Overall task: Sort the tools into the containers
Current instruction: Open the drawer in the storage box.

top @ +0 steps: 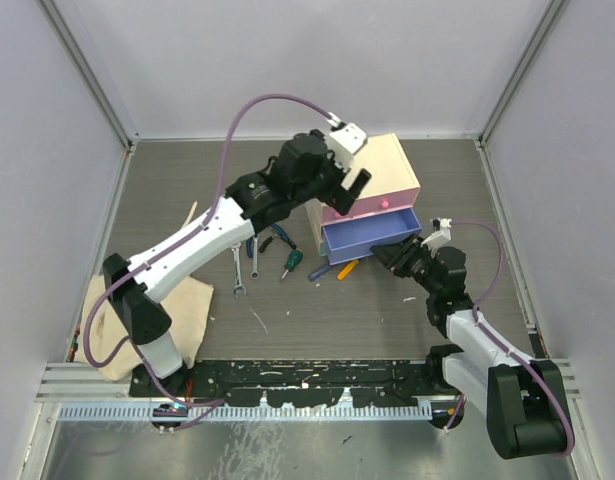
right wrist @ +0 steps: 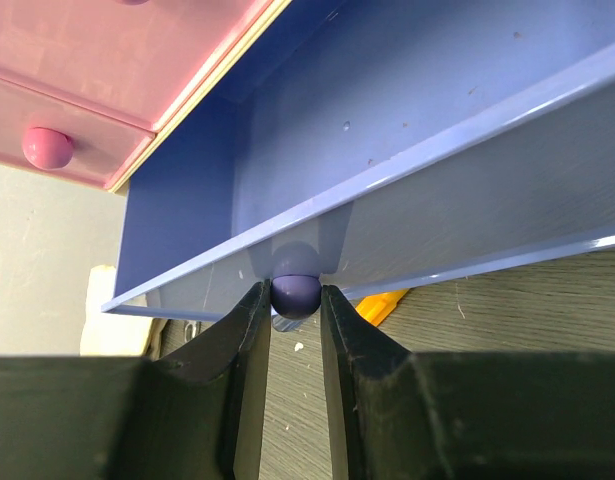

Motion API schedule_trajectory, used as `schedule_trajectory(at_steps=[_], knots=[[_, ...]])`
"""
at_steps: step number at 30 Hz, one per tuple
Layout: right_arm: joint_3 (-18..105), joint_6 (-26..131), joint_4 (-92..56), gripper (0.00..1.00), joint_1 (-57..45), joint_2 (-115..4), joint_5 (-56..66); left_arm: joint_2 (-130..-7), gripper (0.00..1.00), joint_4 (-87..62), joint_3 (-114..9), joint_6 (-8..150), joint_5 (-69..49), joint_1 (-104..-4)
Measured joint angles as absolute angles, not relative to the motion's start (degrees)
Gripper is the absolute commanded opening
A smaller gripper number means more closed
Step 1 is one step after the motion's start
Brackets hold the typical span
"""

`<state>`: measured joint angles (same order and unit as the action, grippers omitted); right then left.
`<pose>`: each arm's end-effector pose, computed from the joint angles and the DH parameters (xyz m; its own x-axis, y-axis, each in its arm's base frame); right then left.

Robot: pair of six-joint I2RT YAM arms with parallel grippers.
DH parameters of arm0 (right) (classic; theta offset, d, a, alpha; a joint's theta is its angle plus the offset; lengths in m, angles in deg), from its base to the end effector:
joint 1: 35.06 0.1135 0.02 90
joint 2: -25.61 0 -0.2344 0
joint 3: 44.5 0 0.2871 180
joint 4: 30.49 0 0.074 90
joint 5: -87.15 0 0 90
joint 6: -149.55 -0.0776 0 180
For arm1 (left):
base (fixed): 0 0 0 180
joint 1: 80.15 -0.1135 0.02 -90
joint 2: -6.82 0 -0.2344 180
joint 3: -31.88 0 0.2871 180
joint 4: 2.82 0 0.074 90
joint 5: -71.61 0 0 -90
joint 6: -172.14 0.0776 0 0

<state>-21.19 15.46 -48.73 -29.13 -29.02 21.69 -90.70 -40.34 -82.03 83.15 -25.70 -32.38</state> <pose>0.2656 0.0600 0.1227 -0.5070 0.5837 -0.6342 -0.1999 0.6361 0.7452 0.3211 -0.3391 0.3725 -0.2307 0.2802 -0.9318 0.6588 0.7497 0.0623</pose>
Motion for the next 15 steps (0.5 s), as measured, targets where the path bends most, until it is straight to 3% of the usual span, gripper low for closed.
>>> schedule_trajectory(at_steps=[4,15], knots=[[-21.19,15.46,-48.75,0.20,-29.13,-29.02,21.69,-94.24,1.00,-43.09,-87.10,88.33,-25.72,-27.64],[-21.19,15.48,-48.05,0.20,-29.13,-28.43,21.62,-105.98,0.99,-48.62,-94.16,94.80,-27.56,-26.81]])
